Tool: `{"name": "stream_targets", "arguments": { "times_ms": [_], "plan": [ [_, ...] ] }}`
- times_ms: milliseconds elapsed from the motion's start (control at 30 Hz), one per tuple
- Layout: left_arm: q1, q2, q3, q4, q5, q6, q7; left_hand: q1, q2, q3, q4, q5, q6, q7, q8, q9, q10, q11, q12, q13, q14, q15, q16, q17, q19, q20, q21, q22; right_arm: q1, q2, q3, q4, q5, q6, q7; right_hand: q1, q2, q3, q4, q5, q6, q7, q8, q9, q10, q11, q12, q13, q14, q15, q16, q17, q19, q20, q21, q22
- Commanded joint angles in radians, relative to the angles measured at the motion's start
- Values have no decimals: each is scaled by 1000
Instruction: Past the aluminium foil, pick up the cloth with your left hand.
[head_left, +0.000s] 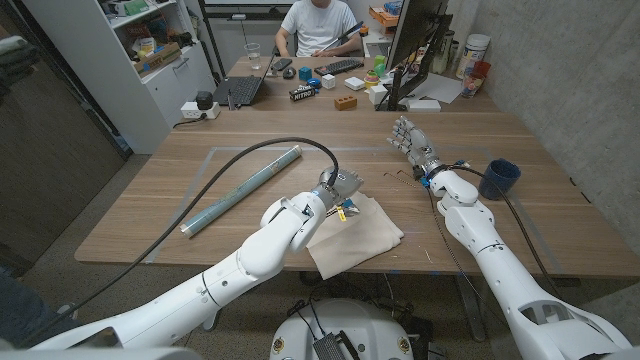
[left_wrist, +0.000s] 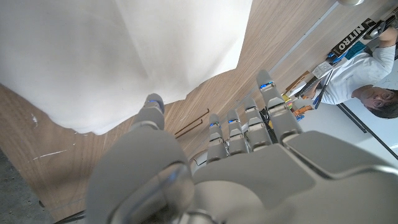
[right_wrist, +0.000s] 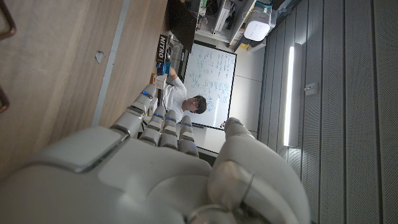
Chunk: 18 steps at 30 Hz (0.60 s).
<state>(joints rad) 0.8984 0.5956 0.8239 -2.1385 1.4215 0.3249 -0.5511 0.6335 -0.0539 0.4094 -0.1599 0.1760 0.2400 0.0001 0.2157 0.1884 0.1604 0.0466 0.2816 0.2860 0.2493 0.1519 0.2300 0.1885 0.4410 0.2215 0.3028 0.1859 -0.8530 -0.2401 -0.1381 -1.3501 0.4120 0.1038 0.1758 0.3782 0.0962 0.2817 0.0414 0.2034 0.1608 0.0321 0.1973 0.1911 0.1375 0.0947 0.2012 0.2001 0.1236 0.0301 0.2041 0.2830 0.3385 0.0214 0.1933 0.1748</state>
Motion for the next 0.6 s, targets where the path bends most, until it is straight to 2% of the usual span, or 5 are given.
{"name": "stream_targets", "arguments": {
  "times_ms": [33,233,300,600],
  "plan": [
    [29,-67,-6,43,-45,14,39,10,0,-7,3,4,9,2,1,5,6,0,5,3,6,-2,-5,6,10,1,-2,2,0,-3,3,5,1,-5,9,-7,3,3,-6,4,3,-4,1,-1,9,2,2,-1,6,0,6,1,6,0,7,1],
    [20,-76,10,63,-74,22,28,11,1,-8,5,4,10,3,0,6,6,3,6,5,7,0,-5,6,11,1,-5,1,3,-2,4,8,1,-5,9,-8,3,3,-6,4,2,-6,0,-1,9,2,2,-1,6,0,6,0,6,1,7,1],
    [13,-84,9,70,-106,27,-4,11,1,-9,6,4,10,2,0,6,9,5,7,5,8,1,-5,7,11,1,-6,1,5,-2,5,12,3,-7,13,-8,4,3,-7,4,3,-6,1,-1,8,1,1,-1,6,0,6,0,6,1,7,1],
    [-11,-75,23,79,-130,53,-52,11,0,-13,7,4,11,3,-2,6,13,11,8,6,8,10,-7,7,12,1,-10,0,3,0,13,20,7,-4,15,-10,5,3,-7,4,2,-7,0,-1,8,1,1,-1,5,0,6,-1,7,1,7,1]
  ]
}}
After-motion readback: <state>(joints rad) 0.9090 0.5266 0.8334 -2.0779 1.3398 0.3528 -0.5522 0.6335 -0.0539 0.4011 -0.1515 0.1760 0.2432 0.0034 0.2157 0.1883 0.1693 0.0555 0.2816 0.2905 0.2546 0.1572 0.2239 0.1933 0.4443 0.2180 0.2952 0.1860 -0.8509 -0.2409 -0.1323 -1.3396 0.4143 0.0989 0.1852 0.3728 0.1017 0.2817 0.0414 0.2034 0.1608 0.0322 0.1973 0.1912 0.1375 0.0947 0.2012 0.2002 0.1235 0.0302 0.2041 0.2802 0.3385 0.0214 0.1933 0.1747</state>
